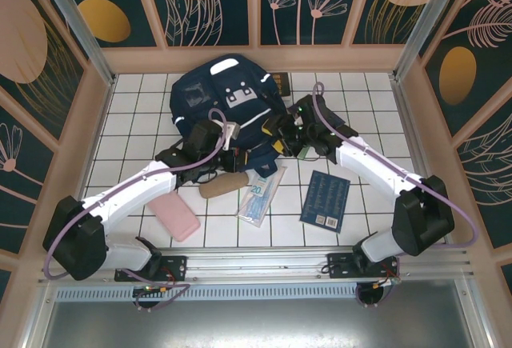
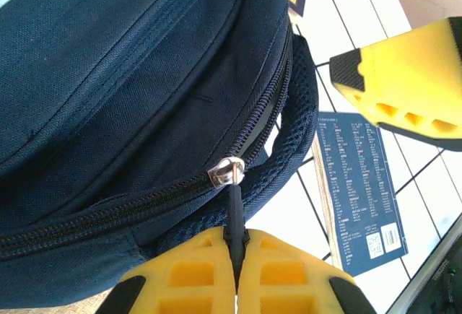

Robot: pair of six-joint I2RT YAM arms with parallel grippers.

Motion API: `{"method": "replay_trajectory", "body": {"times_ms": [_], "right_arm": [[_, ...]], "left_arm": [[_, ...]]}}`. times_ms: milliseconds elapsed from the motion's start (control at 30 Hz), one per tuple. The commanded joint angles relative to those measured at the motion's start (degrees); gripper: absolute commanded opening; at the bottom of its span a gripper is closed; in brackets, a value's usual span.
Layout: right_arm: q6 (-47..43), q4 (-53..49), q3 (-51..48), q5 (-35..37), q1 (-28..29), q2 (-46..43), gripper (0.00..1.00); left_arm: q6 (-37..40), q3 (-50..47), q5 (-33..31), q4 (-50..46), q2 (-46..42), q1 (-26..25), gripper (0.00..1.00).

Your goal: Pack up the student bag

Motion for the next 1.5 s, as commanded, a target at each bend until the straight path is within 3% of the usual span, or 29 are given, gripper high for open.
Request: {"method": "replay_trajectory", "body": {"times_ms": [0,333,433,600,1033,1467], "right_arm": [[2.61,2.52,-1.22,-0.41,0.55,-0.26,0.62],[2.58,4.56,-0.40,-1.44,2.20,7.85,0.57],[3.00,6.71,0.33,-2.06,2.26,10.41,0.44],[2.62,6.42,3.27,-1.57,1.96,12.70,0.00],[3.37,5.34,1.58,-0.40,-2.68,7.91,0.00],[-0.54,3.45,0.77,-1.89,-5.72,4.57,0.00]], "left_arm": [[-0.56,2.59,1.16,6.08,0.02,-1.02,0.00],[-0.43,2.58,1.42,6.16,-0.59,-1.70,0.00],[-0.16,2.54,1.98,6.24,-0.55,-1.88,0.00],[0.14,1.71,0.99,5.91,-1.37,-1.97,0.00],[0.14,-3.59,-9.37,1.78,-5.68,-1.94,0.00],[-1.12,-5.68,-14.60,0.34,-7.24,-1.81,0.00]]}}
